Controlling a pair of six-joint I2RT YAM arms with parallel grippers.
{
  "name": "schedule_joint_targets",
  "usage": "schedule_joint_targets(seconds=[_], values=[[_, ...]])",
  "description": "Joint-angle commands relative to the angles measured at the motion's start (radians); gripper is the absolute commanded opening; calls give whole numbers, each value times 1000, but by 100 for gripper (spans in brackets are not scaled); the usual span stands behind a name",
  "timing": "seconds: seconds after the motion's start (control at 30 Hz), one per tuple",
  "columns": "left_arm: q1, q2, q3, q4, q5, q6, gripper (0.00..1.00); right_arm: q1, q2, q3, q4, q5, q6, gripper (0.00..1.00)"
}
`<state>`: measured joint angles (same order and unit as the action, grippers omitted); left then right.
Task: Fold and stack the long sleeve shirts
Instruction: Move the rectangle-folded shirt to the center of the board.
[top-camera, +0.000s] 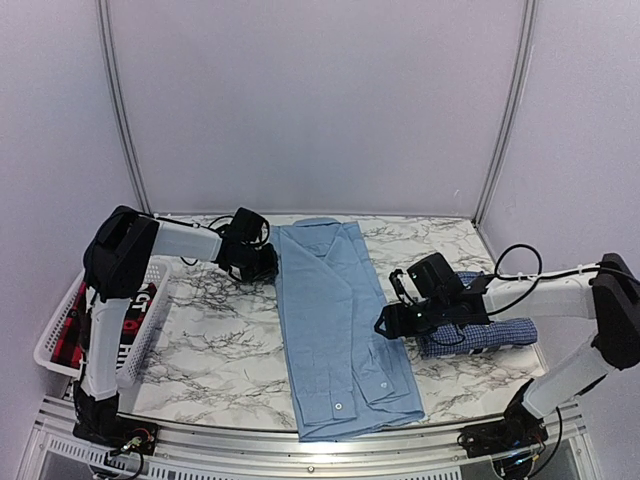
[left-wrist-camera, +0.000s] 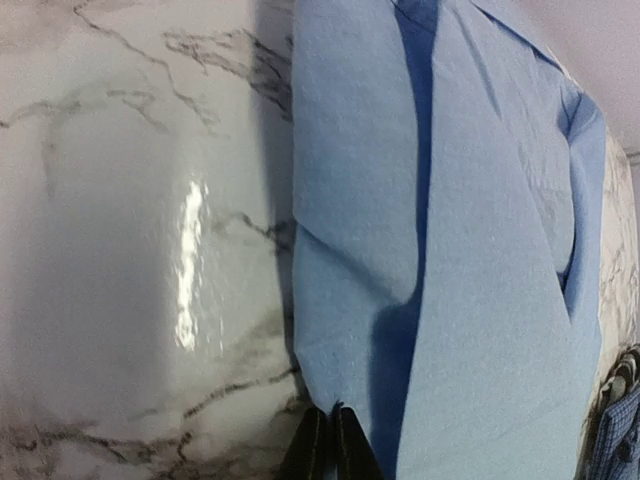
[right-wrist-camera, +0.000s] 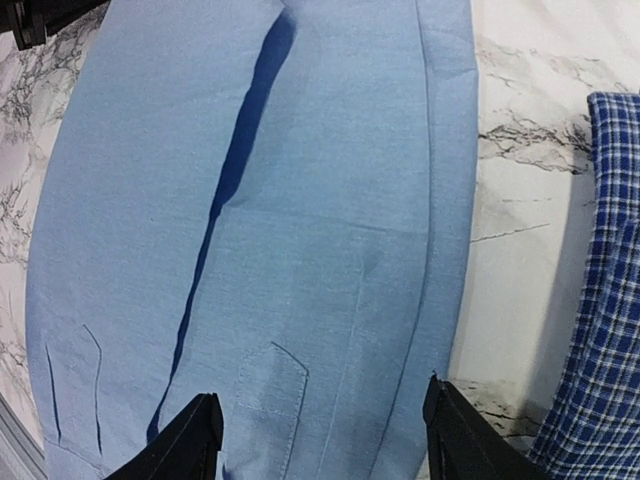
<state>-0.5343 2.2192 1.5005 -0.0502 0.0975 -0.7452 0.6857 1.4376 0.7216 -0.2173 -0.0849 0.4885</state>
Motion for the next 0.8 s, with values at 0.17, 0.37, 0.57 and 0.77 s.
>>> schedule_joint_targets(seconds=[0.17,0.37,0.57,0.77], values=[[90,163,216,-101,76,71,3,-4,63,41,50,-3,-4,65],[127,258,386,-151,120,87,4,-4,115,68,68,-23,-4,65],[133,202,402,-177,110,107,28,-4,84,57,47,-52,3,66],[118,-47,114,-150,72,72,39,42,-14,-36,36,-72,71,65]])
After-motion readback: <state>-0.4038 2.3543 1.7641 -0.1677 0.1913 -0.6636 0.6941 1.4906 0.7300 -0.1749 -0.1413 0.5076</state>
